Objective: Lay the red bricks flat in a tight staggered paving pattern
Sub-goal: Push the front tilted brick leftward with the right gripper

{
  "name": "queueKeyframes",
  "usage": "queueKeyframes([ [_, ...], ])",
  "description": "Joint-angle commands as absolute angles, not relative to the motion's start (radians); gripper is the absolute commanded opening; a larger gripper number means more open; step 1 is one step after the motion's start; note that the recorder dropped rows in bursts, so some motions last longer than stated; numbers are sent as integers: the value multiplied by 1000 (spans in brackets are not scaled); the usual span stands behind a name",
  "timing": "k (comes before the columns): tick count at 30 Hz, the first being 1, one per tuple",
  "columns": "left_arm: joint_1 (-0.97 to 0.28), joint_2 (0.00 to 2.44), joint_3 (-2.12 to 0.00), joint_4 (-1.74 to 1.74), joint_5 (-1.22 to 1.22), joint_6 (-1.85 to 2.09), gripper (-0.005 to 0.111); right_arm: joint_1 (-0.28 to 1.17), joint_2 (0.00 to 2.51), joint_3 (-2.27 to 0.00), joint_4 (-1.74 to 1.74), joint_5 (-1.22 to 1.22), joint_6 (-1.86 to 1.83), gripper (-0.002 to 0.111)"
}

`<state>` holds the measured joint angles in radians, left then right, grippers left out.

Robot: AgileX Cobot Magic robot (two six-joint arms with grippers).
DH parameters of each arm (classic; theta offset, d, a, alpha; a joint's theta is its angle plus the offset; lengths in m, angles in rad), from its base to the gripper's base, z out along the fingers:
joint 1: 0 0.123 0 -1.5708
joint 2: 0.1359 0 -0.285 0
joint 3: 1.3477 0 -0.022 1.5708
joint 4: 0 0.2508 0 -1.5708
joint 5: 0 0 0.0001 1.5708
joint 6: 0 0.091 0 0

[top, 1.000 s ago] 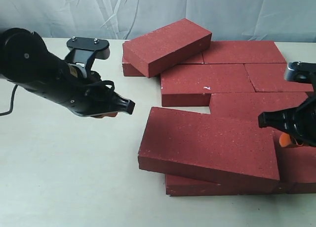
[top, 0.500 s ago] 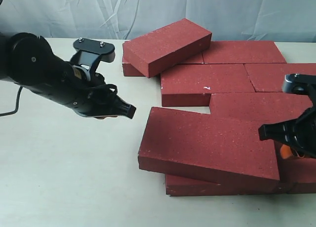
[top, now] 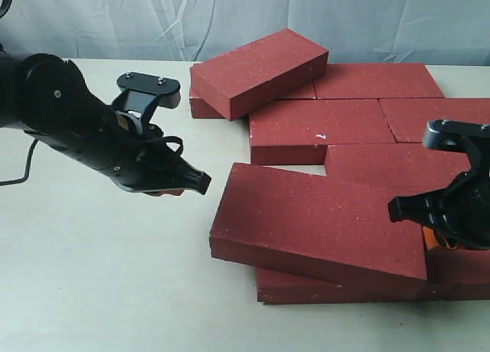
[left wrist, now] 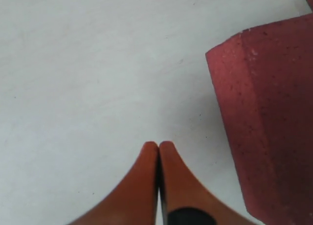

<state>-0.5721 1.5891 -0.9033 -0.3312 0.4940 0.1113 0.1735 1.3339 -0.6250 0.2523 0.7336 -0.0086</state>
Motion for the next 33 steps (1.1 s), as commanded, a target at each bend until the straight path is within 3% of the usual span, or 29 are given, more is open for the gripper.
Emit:
queueKeyframes([
  [1,-579,1603,-900,-376,487,115,0,170,1341,-623,309,722,-78,-1],
  [9,-581,1651,-900,-548,496,262,0,170,1343,-623,446,700,-213,-1],
  [18,-581,1649,-929,-504,551,269,0,170,1343,-623,596,664,-350,-1],
  [33,-555,1495,-926,-65,612,-106,0,258,1343,-624,674,583,-363,-1],
])
